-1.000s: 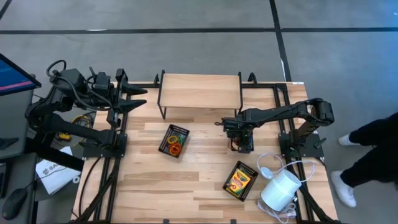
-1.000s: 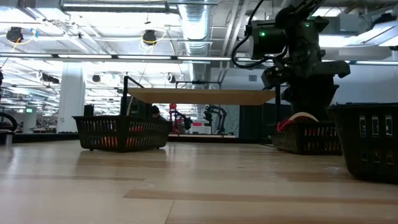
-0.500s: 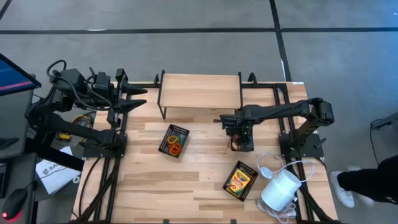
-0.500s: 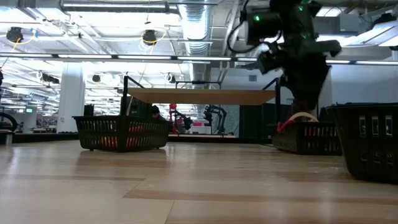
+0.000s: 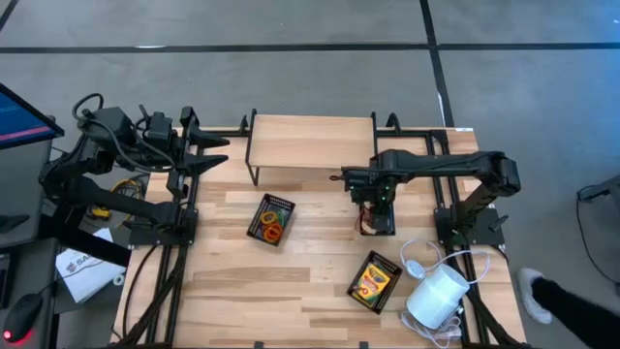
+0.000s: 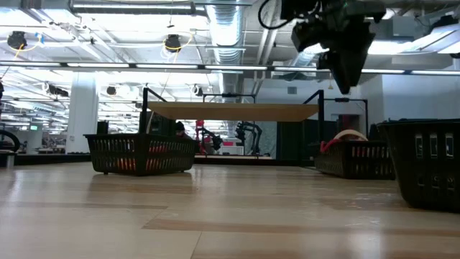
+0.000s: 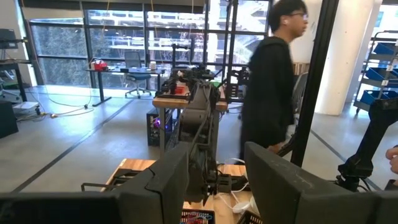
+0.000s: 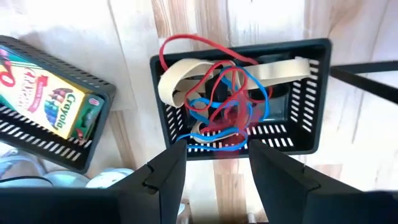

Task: Pick & Place Office Desk Supplies
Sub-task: Put the red rubber band into the top right black bin, then put the top right black bin on the shelf

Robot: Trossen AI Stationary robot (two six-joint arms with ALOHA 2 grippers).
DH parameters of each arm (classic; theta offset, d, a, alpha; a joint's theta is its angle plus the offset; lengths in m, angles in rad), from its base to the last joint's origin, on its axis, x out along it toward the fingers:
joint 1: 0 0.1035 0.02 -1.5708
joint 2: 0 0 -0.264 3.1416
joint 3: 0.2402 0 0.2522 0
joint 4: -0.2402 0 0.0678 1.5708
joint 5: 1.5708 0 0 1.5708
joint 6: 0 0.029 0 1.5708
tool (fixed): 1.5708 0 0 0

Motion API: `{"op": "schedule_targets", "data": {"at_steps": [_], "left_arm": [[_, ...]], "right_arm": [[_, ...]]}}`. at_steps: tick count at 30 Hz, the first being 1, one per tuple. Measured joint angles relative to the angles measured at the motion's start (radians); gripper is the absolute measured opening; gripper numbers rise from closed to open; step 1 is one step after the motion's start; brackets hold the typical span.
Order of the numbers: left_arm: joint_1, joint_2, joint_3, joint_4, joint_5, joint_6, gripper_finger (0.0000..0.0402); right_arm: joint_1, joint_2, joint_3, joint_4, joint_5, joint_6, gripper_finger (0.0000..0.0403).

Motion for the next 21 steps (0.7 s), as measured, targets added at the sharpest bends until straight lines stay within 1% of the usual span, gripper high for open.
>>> {"op": "schedule_targets", "data": {"at_steps": [6, 17, 21], "left_arm": [[0.000, 0.000, 0.000, 0.000, 0.000, 0.000, 0.0153], [0.000, 0.000, 0.000, 0.000, 0.001, 0.000, 0.0153], [0.000, 0.000, 0.000, 0.000, 0.001, 0.000, 0.0153]], "right_arm": [[0.000, 0.000, 0.048, -0.014, 0.000, 0.000, 0.0173], [0.000, 0.000, 0.050, -0.016, 0.000, 0.001, 0.0171], [0.000, 0.000, 0.050, -0.015, 0.000, 0.048, 0.0170]]}}
